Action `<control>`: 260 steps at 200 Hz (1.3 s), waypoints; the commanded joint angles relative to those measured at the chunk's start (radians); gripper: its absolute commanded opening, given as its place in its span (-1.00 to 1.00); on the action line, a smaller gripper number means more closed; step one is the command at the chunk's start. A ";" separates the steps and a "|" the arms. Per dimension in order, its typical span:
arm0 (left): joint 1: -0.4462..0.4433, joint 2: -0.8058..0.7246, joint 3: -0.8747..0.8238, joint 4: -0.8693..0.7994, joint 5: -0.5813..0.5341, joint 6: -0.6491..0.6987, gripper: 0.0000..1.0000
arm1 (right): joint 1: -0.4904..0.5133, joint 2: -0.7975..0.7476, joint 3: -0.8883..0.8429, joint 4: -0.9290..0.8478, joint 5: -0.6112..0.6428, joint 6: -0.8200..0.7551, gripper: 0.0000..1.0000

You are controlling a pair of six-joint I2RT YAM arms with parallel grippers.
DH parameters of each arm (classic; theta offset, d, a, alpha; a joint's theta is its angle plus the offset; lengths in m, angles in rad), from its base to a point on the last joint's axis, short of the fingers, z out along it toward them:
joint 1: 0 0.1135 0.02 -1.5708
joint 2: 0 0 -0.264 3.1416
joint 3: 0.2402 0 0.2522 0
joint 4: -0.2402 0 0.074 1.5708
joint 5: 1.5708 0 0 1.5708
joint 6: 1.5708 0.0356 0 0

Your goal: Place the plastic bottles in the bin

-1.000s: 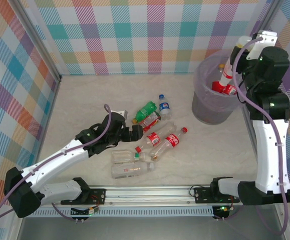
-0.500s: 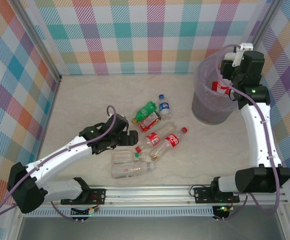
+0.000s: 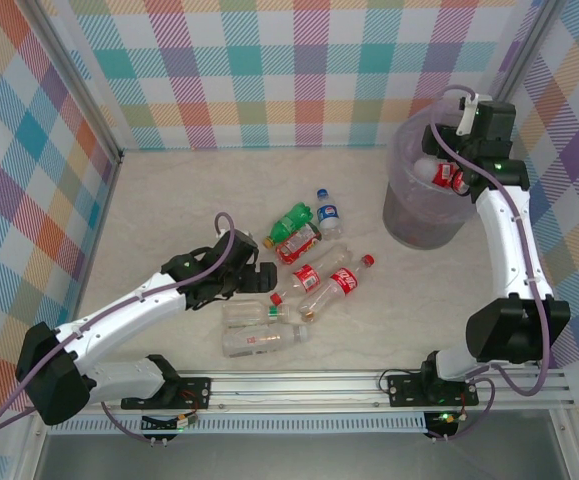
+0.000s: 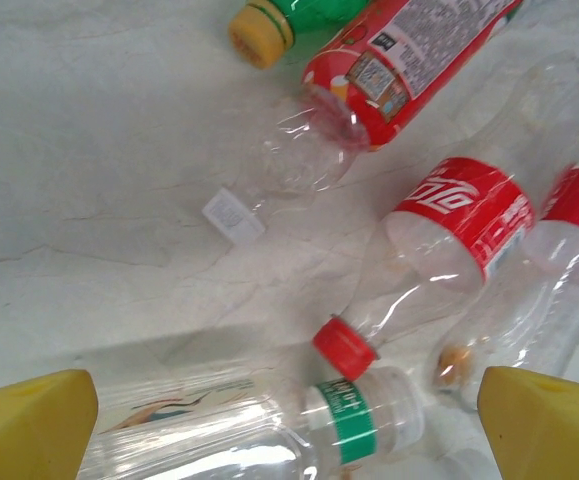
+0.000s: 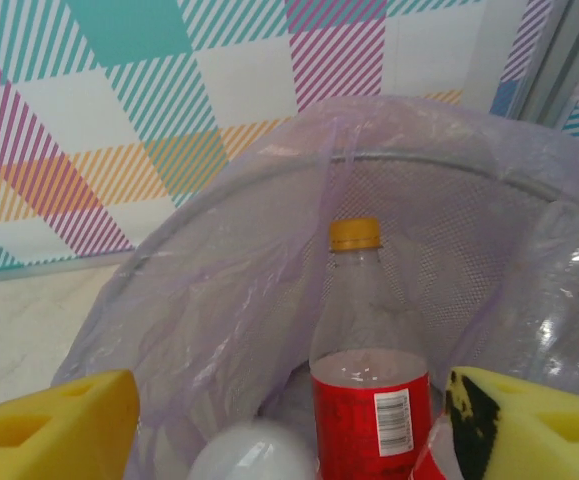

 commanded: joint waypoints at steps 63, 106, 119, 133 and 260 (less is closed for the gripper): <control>0.007 0.207 0.140 -0.008 -0.016 0.077 0.92 | 0.032 -0.257 -0.086 -0.076 -0.236 0.207 0.69; 0.008 0.313 0.228 -0.023 0.019 0.166 0.88 | 0.183 -0.466 -0.279 -0.098 -0.254 0.326 0.69; 0.009 0.341 0.256 -0.018 0.033 0.199 0.87 | 0.237 -0.528 -0.339 -0.102 -0.254 0.361 0.69; 0.008 0.370 0.292 -0.014 0.027 0.220 0.86 | 0.292 -0.597 -0.410 -0.100 -0.223 0.402 0.68; 0.228 0.742 0.616 0.130 0.167 0.423 0.71 | 0.327 -0.818 -0.621 -0.101 -0.223 0.483 0.63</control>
